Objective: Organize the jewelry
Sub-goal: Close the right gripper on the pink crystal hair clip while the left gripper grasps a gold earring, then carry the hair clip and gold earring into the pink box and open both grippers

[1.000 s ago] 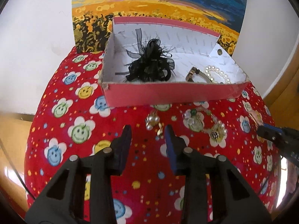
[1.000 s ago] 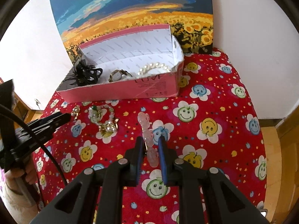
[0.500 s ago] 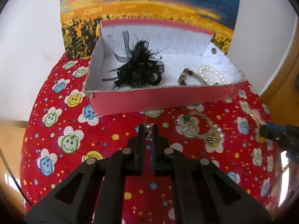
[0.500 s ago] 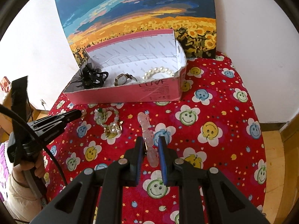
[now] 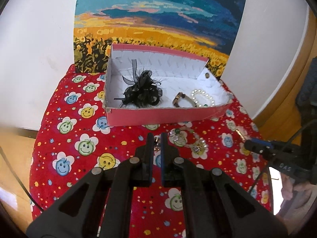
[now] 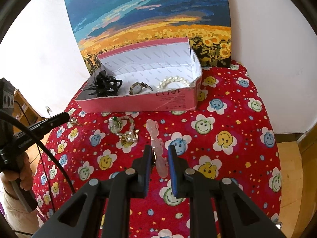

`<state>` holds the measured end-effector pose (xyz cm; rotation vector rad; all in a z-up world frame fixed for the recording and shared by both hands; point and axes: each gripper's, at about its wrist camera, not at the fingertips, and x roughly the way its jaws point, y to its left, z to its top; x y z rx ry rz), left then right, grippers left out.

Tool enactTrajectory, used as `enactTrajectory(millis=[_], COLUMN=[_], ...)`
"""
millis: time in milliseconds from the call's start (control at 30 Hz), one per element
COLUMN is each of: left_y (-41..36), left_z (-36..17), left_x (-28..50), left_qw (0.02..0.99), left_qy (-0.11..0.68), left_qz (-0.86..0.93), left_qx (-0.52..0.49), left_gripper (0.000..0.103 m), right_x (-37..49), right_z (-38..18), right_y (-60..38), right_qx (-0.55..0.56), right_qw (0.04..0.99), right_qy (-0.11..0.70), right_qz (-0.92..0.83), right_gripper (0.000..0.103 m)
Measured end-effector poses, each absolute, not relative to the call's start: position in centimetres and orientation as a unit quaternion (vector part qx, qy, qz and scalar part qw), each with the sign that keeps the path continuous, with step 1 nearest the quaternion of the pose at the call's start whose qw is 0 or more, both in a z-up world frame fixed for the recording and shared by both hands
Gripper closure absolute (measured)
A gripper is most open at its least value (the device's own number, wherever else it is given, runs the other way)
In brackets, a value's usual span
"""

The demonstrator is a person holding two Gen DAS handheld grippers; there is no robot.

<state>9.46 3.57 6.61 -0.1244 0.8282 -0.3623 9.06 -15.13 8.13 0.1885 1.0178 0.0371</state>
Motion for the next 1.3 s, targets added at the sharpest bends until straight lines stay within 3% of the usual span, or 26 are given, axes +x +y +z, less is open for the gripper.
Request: enactTrajectory(millis=[667, 1300], left_y=[4.7, 3.3], left_z=[10.8, 8.7], left_x=[12.4, 20.3], left_qw=[0.915, 0.913], left_qy=[0.367, 0.382], left_qz=[-0.161, -0.139], left_qx=[-0.041, -0.025], left_gripper=[0.103, 0.103], right_x=[10.5, 18.2], right_z=[10.9, 11.0], right_y=[-13.7, -16.9], right_qx=[0.075, 0.071], right_qw=[0.883, 0.889], right_qy=[0.463, 0.453], right_qz=[0.027, 0.001], right_gripper=[0.085, 0.085])
